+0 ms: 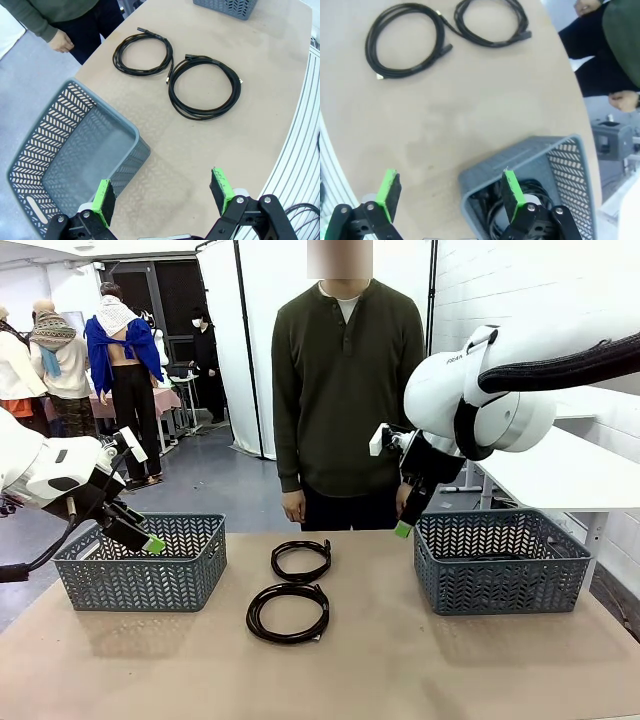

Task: Organize the cables according to human instructions.
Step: Pick up a bundle of cables and place it in the basket indicated by the human.

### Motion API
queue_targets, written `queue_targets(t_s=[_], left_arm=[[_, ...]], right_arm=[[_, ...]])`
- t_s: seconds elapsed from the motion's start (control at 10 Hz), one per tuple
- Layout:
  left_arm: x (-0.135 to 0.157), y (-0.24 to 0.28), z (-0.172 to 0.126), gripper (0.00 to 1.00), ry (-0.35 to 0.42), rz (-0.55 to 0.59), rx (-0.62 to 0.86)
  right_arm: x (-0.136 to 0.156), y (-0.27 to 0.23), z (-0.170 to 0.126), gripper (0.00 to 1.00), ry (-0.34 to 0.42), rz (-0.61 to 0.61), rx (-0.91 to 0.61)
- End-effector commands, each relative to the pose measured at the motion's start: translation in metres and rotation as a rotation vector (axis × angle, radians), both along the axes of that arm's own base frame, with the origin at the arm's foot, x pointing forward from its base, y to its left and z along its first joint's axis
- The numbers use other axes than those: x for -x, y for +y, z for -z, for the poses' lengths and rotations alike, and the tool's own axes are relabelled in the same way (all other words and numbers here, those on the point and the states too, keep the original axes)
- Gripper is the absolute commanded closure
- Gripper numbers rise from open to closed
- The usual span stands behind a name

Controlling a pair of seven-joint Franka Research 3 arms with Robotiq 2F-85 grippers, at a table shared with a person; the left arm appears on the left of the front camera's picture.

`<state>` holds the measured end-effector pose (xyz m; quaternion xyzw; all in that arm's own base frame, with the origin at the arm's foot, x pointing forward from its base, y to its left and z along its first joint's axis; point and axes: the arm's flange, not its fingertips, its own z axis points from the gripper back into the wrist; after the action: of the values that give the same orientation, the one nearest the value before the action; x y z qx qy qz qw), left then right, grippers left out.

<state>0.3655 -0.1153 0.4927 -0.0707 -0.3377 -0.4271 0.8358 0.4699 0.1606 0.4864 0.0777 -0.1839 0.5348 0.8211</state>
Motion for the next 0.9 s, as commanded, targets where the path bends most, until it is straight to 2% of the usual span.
queue_targets(t_s=[0.0,0.3,0.4,0.8], left_arm=[[-0.002,0.001,0.001,0.00,0.000,0.001,0.015],[-0.002,0.001,0.001,0.00,0.000,0.001,0.015],[-0.002,0.001,0.001,0.00,0.000,0.001,0.015],[-0.002,0.001,0.001,0.00,0.000,0.001,0.015]], right_arm=[[0.009,-0.004,0.015,0.00,-0.019,-0.031,-0.057],[0.012,0.007,0.019,0.00,0.020,-0.060,-0.043],[0.009,0.006,0.014,0.00,0.023,-0.020,-0.024],[0.009,0.006,0.014,0.00,0.023,-0.020,-0.024]])
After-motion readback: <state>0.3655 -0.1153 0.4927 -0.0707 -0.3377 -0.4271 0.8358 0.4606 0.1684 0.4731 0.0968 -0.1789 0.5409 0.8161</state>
